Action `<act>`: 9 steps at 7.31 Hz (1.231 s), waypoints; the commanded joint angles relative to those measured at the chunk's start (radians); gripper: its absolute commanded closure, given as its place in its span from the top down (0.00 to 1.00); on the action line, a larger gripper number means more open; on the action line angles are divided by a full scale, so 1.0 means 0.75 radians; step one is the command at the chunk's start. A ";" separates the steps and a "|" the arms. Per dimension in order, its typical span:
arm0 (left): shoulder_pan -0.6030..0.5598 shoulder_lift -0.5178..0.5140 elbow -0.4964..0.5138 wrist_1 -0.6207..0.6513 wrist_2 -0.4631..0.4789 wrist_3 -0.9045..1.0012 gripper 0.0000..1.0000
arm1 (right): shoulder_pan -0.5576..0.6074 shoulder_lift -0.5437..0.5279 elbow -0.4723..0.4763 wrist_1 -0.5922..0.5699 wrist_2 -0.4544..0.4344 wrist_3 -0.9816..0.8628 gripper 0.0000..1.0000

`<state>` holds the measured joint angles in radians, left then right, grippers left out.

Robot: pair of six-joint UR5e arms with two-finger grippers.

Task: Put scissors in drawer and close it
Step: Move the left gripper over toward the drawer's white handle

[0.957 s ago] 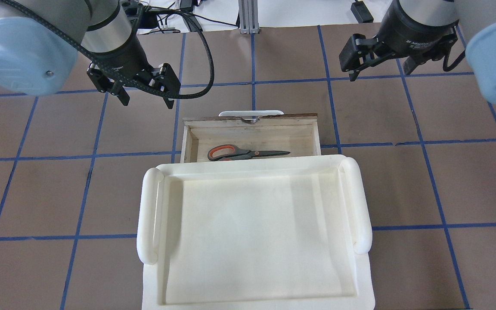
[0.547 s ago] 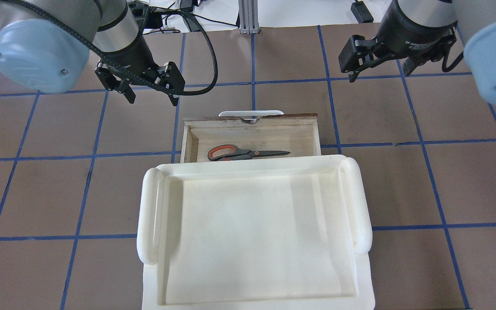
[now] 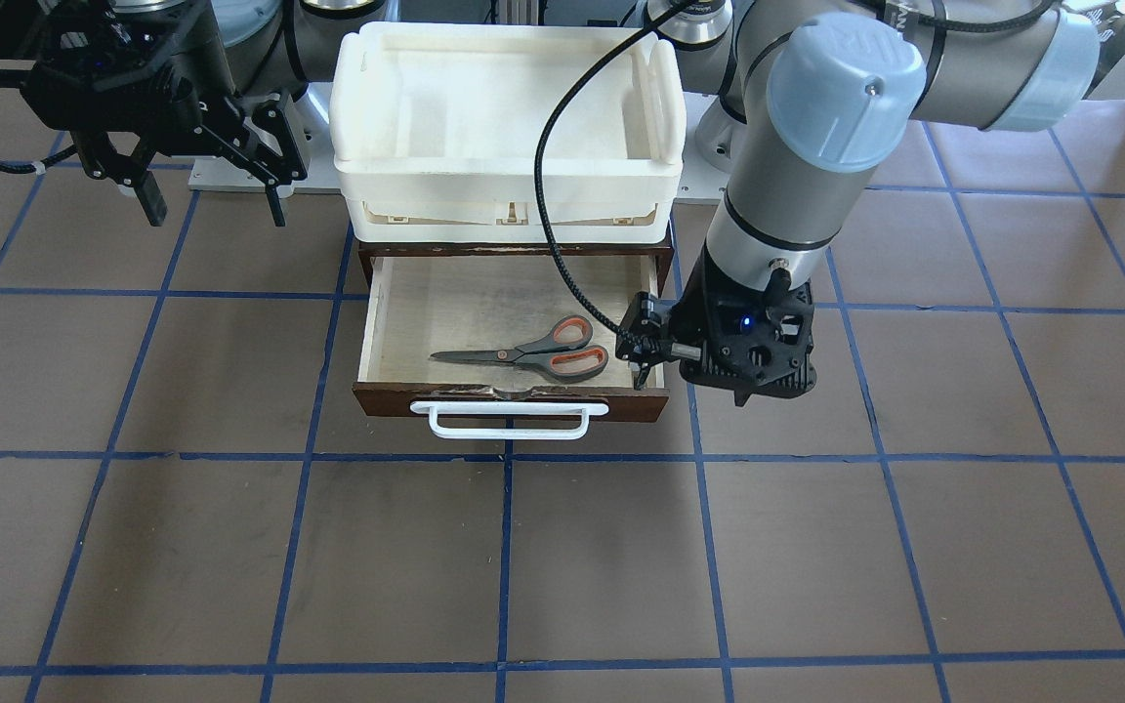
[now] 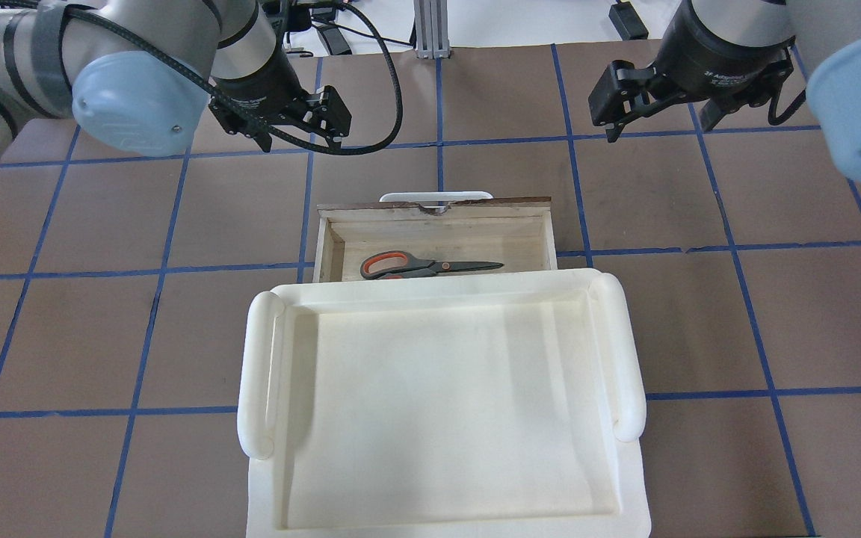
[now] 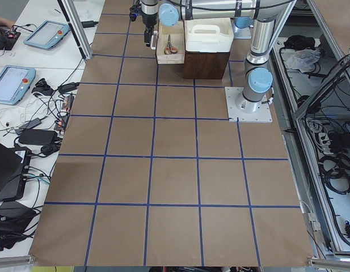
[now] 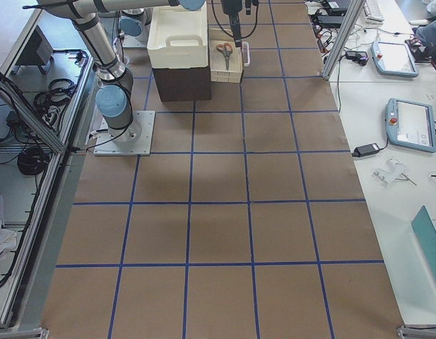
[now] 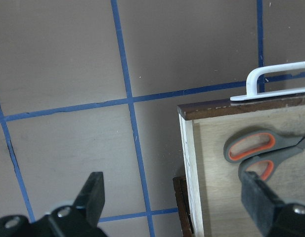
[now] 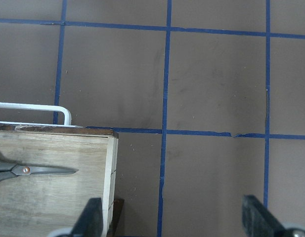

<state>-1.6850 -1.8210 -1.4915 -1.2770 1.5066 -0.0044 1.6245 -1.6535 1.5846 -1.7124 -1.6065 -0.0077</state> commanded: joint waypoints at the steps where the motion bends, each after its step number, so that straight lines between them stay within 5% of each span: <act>1: -0.022 -0.173 0.174 0.028 -0.007 -0.064 1.00 | 0.000 0.000 0.000 0.003 -0.001 -0.002 1.00; 4: -0.042 -0.298 0.328 0.053 0.038 -0.068 1.00 | 0.000 0.000 0.002 0.005 0.001 -0.004 1.00; 9: -0.083 -0.441 0.338 0.008 -0.019 -0.145 1.00 | -0.002 0.000 0.008 0.005 0.003 -0.002 1.00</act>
<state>-1.7415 -2.1282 -1.2387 -1.2466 1.4965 -0.1042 1.6231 -1.6536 1.5899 -1.7089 -1.6046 -0.0093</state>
